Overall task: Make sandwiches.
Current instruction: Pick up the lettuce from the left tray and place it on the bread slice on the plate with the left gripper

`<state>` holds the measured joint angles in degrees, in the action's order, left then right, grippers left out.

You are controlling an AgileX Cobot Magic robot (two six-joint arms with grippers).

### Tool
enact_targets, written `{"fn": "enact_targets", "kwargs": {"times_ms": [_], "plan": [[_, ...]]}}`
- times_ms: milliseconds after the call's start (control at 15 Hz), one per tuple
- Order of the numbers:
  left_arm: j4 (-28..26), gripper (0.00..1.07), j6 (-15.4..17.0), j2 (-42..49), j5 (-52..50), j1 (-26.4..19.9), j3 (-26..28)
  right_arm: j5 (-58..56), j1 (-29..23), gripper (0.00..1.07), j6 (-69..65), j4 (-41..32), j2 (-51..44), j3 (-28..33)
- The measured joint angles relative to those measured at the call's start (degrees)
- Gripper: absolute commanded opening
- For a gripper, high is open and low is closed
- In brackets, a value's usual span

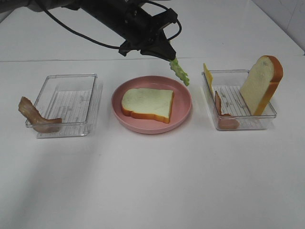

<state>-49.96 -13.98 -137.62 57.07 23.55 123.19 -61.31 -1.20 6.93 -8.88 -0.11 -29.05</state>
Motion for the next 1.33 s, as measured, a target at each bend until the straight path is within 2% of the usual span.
{"fn": "enact_targets", "kwargs": {"times_ms": [200,333,533,733,867,1067,1333], "plan": [[-4.3,0.00,-5.3,-2.4,3.0,0.1,0.0,0.0,0.0,0.77,0.0,0.0,0.0,0.0],[-5.5,0.00,-7.6,-3.8,5.4,0.1,0.0,0.0,0.0,0.77,0.0,0.0,0.0,0.0],[-3.7,0.00,-9.2,-5.4,7.5,-0.3,0.0,0.0,0.0,0.77,0.0,0.0,0.0,0.0],[1.1,0.00,-9.3,-5.6,6.9,-2.7,0.0,0.0,0.0,0.77,0.0,0.0,0.0,0.0],[1.7,0.00,-9.2,-5.6,6.9,-4.2,0.0,0.0,0.0,0.77,0.0,0.0,0.0,0.0],[3.0,0.00,-7.0,-5.6,7.2,-5.6,0.0,0.0,0.0,0.77,0.0,0.0,0.0,0.0],[10.0,0.00,-3.0,-5.6,9.6,-5.8,0.0,0.0,0.0,0.77,0.0,0.0,0.0,0.0]]}}
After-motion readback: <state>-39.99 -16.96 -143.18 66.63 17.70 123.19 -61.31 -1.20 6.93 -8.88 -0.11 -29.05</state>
